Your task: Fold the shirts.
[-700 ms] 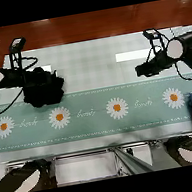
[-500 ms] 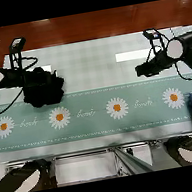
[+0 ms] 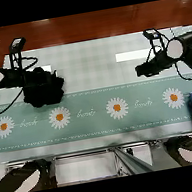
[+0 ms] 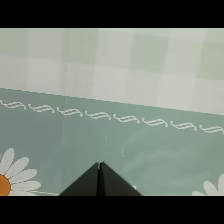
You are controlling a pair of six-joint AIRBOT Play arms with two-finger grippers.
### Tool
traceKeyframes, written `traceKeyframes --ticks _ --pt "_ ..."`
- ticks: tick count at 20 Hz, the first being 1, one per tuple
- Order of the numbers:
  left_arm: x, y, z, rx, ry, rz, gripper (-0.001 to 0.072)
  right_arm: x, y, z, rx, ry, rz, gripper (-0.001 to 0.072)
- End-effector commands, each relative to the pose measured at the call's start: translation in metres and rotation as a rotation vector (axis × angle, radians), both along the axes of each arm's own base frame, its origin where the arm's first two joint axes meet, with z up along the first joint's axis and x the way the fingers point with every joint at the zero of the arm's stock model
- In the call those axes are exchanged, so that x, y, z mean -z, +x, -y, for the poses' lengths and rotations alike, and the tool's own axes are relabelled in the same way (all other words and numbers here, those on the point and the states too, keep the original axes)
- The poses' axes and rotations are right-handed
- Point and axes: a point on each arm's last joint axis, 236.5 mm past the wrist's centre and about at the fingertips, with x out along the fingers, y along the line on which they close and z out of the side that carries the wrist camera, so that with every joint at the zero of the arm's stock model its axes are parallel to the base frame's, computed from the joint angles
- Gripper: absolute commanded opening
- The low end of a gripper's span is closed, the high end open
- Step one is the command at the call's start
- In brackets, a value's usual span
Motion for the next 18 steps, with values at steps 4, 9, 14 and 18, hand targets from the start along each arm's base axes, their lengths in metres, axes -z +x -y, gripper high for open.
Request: traceKeyframes --ticks 4,9,14,18 --pt "-0.007 0.017 -0.001 -0.026 -0.011 0.071 0.0034 -0.01 0.024 -0.006 0.0 0.028 0.109 0.0028" --pt "-0.033 0.095 -0.011 -0.148 -0.044 0.372 0.0497 -0.02 0.064 0.0 0.006 -0.003 0.274 0.063" --pt "0.019 0.144 -0.037 -0.172 0.067 0.427 0.0702 0.028 0.061 0.003 0.008 -0.045 0.145 0.0631" --pt "0.136 0.101 -0.073 -0.166 0.153 -0.018 0.0702 0.054 0.051 0.006 0.011 -0.066 0.053 0.0631"
